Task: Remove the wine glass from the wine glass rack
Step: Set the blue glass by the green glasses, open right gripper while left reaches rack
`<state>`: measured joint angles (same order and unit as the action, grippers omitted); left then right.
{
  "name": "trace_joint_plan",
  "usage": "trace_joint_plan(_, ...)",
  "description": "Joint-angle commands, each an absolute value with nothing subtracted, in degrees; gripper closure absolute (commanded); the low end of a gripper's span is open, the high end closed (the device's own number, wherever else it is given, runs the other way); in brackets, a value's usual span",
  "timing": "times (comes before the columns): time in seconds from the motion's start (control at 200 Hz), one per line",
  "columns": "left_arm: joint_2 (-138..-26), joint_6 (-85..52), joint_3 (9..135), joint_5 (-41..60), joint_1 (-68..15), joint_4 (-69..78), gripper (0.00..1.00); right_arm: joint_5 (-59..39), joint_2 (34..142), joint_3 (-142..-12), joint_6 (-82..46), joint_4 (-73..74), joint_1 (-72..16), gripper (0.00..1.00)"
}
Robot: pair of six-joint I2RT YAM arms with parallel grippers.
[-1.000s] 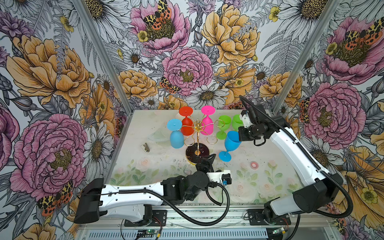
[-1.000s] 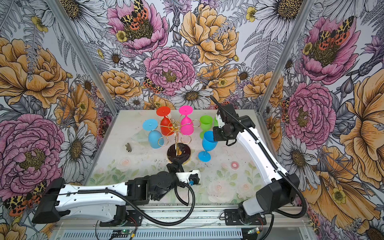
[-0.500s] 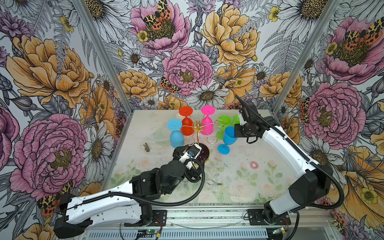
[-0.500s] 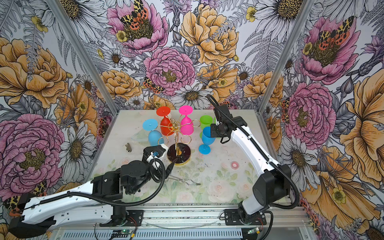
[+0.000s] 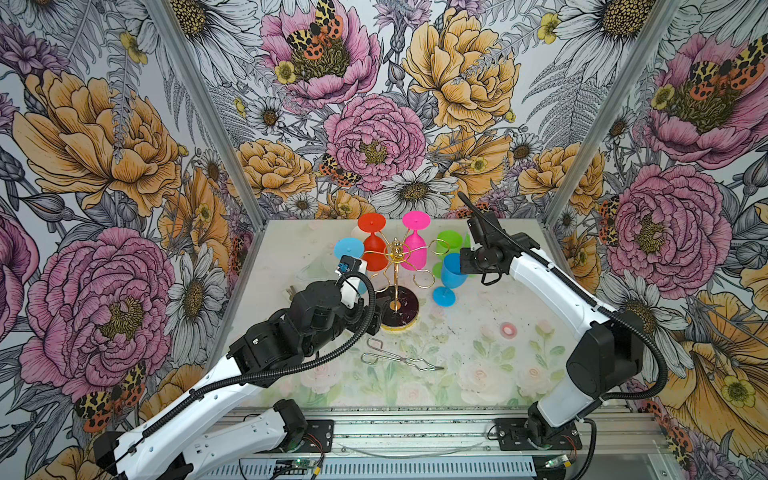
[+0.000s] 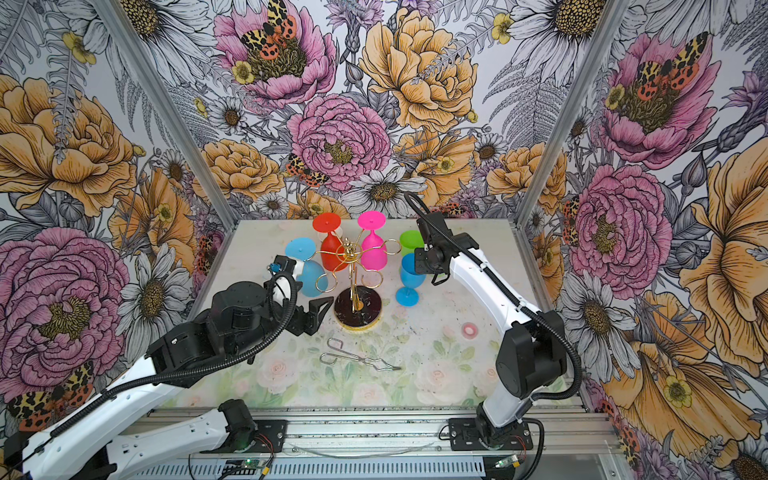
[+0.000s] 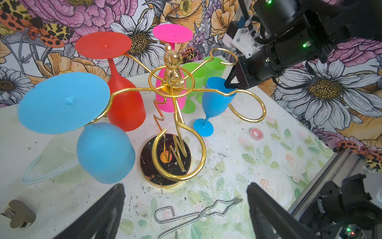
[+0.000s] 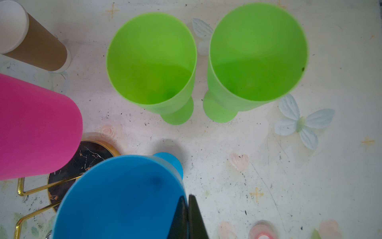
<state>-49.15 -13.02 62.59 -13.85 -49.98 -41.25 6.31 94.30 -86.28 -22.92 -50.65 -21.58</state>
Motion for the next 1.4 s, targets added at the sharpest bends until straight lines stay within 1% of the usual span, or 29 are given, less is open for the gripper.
trace_joint_plan(0.0, -49.1, -16.8, 64.7, -5.3, -46.0, -45.1, 0.07, 7.8, 95.6, -86.4, -24.2, -48.0, -22.2, 1.00)
trace_joint_plan(0.19, -49.7, -20.9, 66.4, 1.0, -38.2, -47.0, 0.07, 9.9, 97.2, -86.6, -23.8, -47.4, -22.9, 1.00)
trace_joint_plan(0.445, -49.0, -22.1, 67.4, 6.6, -32.4, -47.0, 0.06, 11.8, 97.7, -85.7, -23.5, -45.2, -23.9, 1.00)
trace_joint_plan(0.776, -49.8, -24.6, 68.8, 16.1, -19.2, -47.0, 0.05, 12.8, 100.6, -87.0, -23.1, -44.2, -25.0, 1.00)
trace_joint_plan(0.966, -50.2, -24.5, 69.0, 20.4, -15.4, -47.0, 0.05, 13.5, 101.1, -87.4, -23.0, -44.0, -25.1, 1.00)
trace_joint_plan(1.091, -50.5, -24.3, 69.4, 21.1, -13.8, -47.0, 0.05, 13.3, 101.2, -87.8, -22.7, -43.9, -25.2, 1.00)
trace_joint_plan(1.201, -51.1, -24.6, 69.4, 20.9, -13.0, -47.0, 0.05, 12.9, 101.4, -88.1, -22.6, -43.9, -25.2, 0.93)
trace_joint_plan(1.396, -51.8, -25.2, 69.4, 20.4, -11.9, -46.9, 0.05, 11.8, 101.0, -88.4, -22.5, -44.0, -25.2, 0.87)
